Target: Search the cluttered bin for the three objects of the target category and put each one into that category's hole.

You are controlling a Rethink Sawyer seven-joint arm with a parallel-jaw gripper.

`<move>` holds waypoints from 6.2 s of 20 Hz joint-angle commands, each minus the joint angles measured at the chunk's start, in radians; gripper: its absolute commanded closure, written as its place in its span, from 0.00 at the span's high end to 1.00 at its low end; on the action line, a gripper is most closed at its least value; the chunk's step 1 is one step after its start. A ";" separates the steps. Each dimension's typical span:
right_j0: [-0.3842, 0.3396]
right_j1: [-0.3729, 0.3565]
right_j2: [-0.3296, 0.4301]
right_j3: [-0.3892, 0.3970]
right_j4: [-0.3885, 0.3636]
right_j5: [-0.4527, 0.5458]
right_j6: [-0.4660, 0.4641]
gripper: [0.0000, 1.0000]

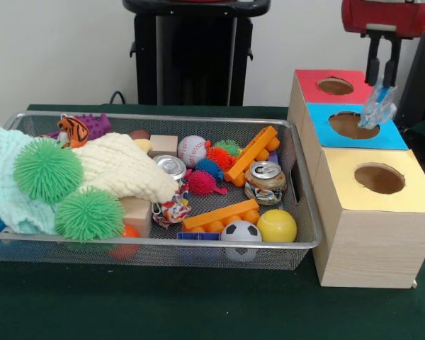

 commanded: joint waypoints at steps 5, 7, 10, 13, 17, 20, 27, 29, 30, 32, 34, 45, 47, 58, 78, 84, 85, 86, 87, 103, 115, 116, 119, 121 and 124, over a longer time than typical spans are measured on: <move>0.029 0.076 -0.049 0.106 0.060 0.045 0.300 0.00; 0.040 0.089 -0.069 0.101 0.055 0.055 0.306 0.00; 0.050 0.101 -0.083 0.105 0.057 0.053 0.314 0.00; 0.053 0.106 -0.089 0.112 0.060 0.046 0.308 0.00; 0.060 0.100 -0.110 0.118 0.058 0.082 0.300 0.00; 0.058 0.096 -0.105 0.127 0.071 0.122 0.302 0.00; 0.073 0.103 -0.100 0.135 0.108 0.177 0.325 0.00; 0.081 0.112 -0.101 0.136 0.118 0.175 0.334 0.00; 0.082 0.116 -0.099 0.138 0.126 0.173 0.338 0.00; 0.088 0.122 -0.099 0.139 0.142 0.172 0.351 0.00; 0.098 0.131 -0.105 0.136 0.148 0.164 0.359 0.00; 0.107 0.180 -0.100 0.145 0.209 0.060 0.330 0.00; 0.106 0.192 -0.099 0.139 0.215 0.047 0.322 0.00; 0.108 0.200 -0.085 0.124 0.269 -0.013 0.317 0.00; 0.147 0.242 -0.117 0.069 0.294 -0.094 0.294 1.00; 0.143 0.235 -0.113 0.069 0.305 -0.098 0.275 1.00; 0.144 0.230 -0.119 0.070 0.303 -0.089 0.273 1.00; 0.139 0.227 -0.118 0.072 0.303 -0.086 0.266 1.00; 0.137 0.224 -0.117 0.075 0.303 -0.085 0.262 1.00; 0.144 0.237 -0.191 0.020 0.247 -0.013 0.236 0.00; 0.210 0.218 -0.311 -0.051 0.201 0.063 0.252 0.00; 0.224 0.233 -0.336 -0.068 0.194 0.067 0.260 0.00; 0.271 0.278 -0.422 -0.122 0.169 0.080 0.286 0.00; 0.303 0.300 -0.479 -0.153 0.162 0.117 0.320 0.00; 0.313 0.294 -0.491 -0.169 0.174 0.145 0.328 0.00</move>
